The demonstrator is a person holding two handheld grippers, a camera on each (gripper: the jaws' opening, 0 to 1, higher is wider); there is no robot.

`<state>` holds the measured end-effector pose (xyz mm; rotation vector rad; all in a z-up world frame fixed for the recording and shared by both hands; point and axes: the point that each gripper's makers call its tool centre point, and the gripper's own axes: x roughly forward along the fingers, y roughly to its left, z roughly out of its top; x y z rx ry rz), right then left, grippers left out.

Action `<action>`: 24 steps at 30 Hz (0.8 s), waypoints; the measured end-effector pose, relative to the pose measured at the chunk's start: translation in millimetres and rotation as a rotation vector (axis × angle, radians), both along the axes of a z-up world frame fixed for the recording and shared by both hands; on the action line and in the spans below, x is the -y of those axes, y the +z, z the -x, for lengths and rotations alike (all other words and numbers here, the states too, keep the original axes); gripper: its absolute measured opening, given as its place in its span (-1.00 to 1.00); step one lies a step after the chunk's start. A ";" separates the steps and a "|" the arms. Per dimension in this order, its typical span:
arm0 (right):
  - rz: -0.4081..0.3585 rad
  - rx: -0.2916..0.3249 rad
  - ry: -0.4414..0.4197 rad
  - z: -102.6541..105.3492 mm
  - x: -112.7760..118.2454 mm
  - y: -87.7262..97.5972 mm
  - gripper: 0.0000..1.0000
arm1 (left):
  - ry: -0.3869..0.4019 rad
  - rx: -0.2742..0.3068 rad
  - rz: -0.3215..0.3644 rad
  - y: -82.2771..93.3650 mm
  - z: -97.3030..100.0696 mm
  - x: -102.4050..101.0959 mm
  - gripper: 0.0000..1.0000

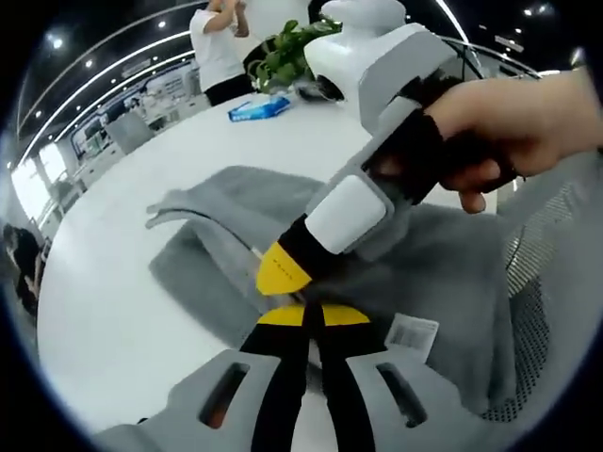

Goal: Open the folded towel by lifting each exposed corner and separating the folded layers until the towel lies flat within the target outline without major curled edges

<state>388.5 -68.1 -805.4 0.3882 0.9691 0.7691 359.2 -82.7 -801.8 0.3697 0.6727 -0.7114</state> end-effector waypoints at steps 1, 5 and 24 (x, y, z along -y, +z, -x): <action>-0.001 0.000 0.000 0.0 0.4 0.1 -0.92 | 0.002 -0.002 0.003 -0.1 -0.2 -0.1 -0.95; -0.013 -0.002 -0.007 0.3 0.6 1.6 -0.94 | 0.002 -0.004 0.005 -0.3 -0.3 0.3 -0.95; -0.086 -0.054 -0.038 8.1 5.4 6.3 -0.97 | 0.021 -0.021 0.032 -0.7 0.5 -0.7 -0.94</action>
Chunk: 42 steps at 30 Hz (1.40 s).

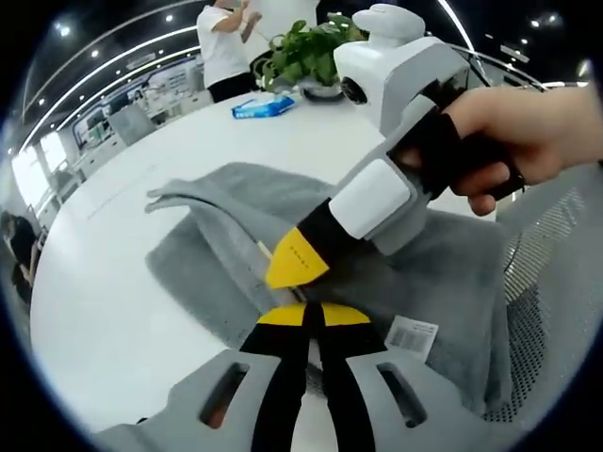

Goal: Open the folded towel by lifting each exposed corner and separating the folded layers until the towel lies flat within the target outline without major curled edges

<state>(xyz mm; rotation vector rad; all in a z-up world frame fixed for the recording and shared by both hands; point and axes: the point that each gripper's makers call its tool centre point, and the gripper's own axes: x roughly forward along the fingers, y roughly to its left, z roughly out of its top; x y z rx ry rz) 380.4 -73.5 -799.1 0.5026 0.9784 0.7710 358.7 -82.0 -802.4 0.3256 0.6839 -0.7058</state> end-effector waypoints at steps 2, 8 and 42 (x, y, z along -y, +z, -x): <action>-0.004 -0.004 -0.001 1.3 0.1 0.3 -0.97 | 0.014 -0.010 0.011 -1.2 -0.2 -1.0 -0.94; 0.008 0.012 0.019 6.8 1.3 -2.0 -0.97 | 0.029 -0.026 0.038 -1.5 0.0 -2.3 -0.94; -0.156 -0.102 -0.084 11.6 4.2 -0.9 -0.98 | 0.258 -0.188 0.179 -1.4 -3.4 -20.2 -0.78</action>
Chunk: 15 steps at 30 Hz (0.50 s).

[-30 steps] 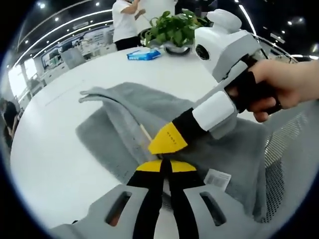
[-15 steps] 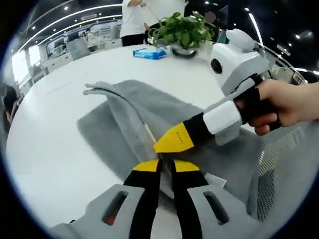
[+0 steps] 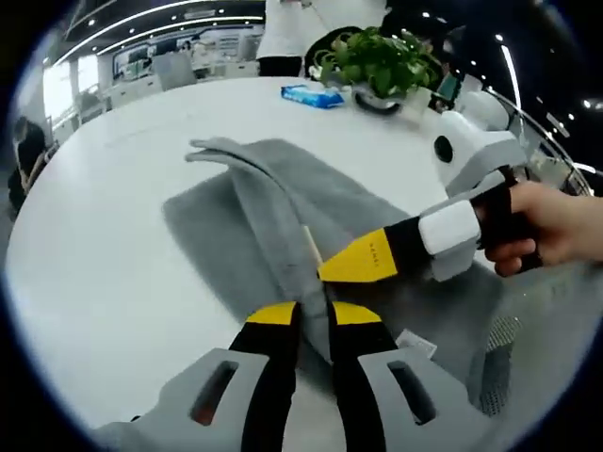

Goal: Open the folded towel by lifting each exposed corner and separating the folded layers until the towel lies flat within the target outline without major curled edges

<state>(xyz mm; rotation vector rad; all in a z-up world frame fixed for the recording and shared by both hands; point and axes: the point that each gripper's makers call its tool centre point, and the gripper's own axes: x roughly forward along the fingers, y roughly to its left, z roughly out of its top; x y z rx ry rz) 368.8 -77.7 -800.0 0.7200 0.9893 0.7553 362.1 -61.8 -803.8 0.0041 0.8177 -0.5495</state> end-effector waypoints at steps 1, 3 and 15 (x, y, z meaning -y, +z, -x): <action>0.004 0.009 0.014 2.1 -1.1 0.2 -0.96 | 0.009 -0.004 0.006 -0.4 -1.1 -1.6 -0.79; 0.032 0.049 0.050 5.6 -1.7 -0.1 -0.95 | 0.021 -0.011 0.014 -0.3 -1.0 -2.8 -0.81; 0.089 0.094 0.076 7.4 -3.6 -2.6 -1.00 | 0.014 -0.001 0.010 -0.1 -0.4 -1.3 -0.86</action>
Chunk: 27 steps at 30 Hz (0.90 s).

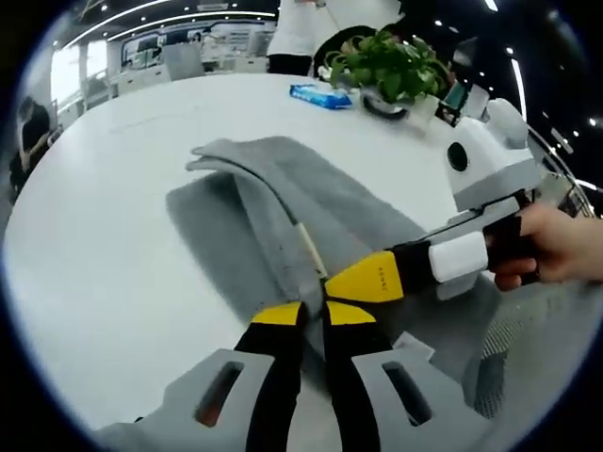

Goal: Open the folded towel by lifting each exposed corner and separating the folded layers until the towel lies flat within the target outline without major curled edges

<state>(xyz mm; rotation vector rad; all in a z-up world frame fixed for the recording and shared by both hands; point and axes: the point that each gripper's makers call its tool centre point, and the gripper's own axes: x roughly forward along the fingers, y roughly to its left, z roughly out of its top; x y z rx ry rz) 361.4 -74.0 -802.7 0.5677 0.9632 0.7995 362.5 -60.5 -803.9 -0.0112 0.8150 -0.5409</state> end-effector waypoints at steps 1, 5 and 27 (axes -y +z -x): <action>0.005 0.009 0.005 -0.2 -0.2 0.1 -1.00 | 0.001 -0.001 0.002 -0.2 -0.1 -0.2 -0.86; 0.017 0.031 0.009 -0.3 1.2 0.9 -1.00 | 0.008 -0.006 0.019 0.2 0.0 -1.1 -0.86; 0.090 0.078 -0.090 -18.2 50.0 1.4 -1.00 | -0.020 0.009 -0.085 -8.7 1.9 -7.9 -0.92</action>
